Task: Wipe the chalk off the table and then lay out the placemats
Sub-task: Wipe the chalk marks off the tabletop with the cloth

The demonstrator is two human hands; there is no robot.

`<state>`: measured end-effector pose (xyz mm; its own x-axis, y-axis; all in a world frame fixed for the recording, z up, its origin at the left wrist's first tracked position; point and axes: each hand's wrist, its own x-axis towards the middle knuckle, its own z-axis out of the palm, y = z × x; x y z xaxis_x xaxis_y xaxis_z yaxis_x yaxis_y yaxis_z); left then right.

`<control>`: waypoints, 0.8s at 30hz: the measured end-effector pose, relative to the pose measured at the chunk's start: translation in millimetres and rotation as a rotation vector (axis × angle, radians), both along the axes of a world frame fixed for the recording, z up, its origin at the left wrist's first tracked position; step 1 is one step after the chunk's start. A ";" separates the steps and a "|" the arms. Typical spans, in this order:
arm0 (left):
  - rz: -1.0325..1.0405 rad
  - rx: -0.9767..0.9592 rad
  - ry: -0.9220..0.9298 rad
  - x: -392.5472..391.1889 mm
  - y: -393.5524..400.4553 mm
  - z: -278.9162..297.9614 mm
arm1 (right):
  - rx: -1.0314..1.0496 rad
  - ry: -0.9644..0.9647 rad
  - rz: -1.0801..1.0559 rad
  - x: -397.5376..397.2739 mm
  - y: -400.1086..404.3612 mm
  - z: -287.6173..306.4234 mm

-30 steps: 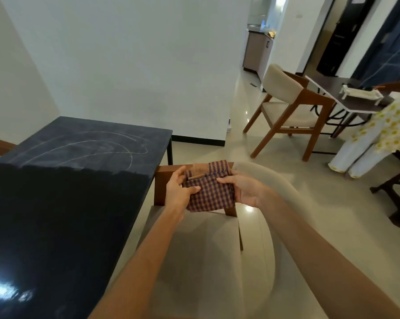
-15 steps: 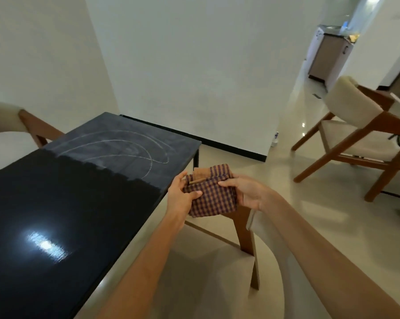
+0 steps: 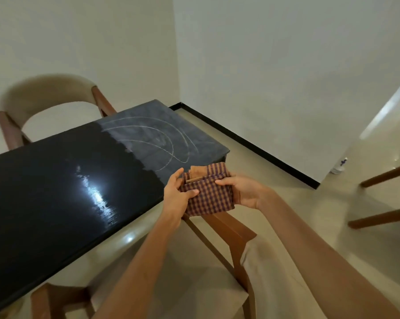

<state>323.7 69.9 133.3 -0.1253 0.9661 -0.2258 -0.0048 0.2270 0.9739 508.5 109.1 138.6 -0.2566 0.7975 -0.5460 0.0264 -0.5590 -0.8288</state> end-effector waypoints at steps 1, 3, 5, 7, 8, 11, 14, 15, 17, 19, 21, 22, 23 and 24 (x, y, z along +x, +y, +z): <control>0.017 0.006 0.005 -0.7 2.3 1.9 | -0.001 0.015 0.012 -1.0 3.7 2.0; 0.036 0.016 0.016 -2.0 8.7 2.6 | 0.013 0.026 0.034 -2.5 11.7 2.7; 0.044 0.021 0.019 -0.9 14.3 2.2 | 0.021 0.032 0.041 -1.9 18.3 3.2; 0.048 0.035 0.028 3.1 19.7 0.6 | 0.029 0.027 0.050 1.0 26.4 2.2; 0.050 0.037 0.032 5.9 22.7 -1.0 | 0.026 0.029 0.061 4.1 31.2 -0.6; 0.081 0.038 0.050 15.8 32.6 -8.2 | 0.031 0.035 0.100 13.6 46.6 -10.3; 0.154 0.018 0.038 29.2 48.0 -18.7 | 0.018 0.044 0.165 23.4 76.4 -22.5; 0.190 0.012 0.030 35.7 56.2 -24.2 | 0.022 0.037 0.203 27.0 91.0 -26.7; 0.265 0.005 0.023 49.9 74.6 -33.6 | 0.026 0.025 0.277 33.8 121.9 -33.3; 0.339 -0.005 0.009 64.5 94.1 -36.4 | 0.027 0.031 0.334 40.0 150.5 -38.9; 0.407 -0.018 0.004 79.5 111.2 -38.5 | 0.012 0.042 0.388 48.3 173.2 -40.3; 0.431 -0.018 0.008 86.0 118.5 -38.3 | 0.008 0.044 0.410 52.3 183.9 -39.5; 0.455 -0.016 0.006 92.0 125.1 -37.0 | 0.008 0.048 0.440 55.9 195.0 -37.7; 0.472 -0.015 0.004 96.3 129.6 -35.5 | 0.012 0.048 0.465 58.2 204.2 -36.2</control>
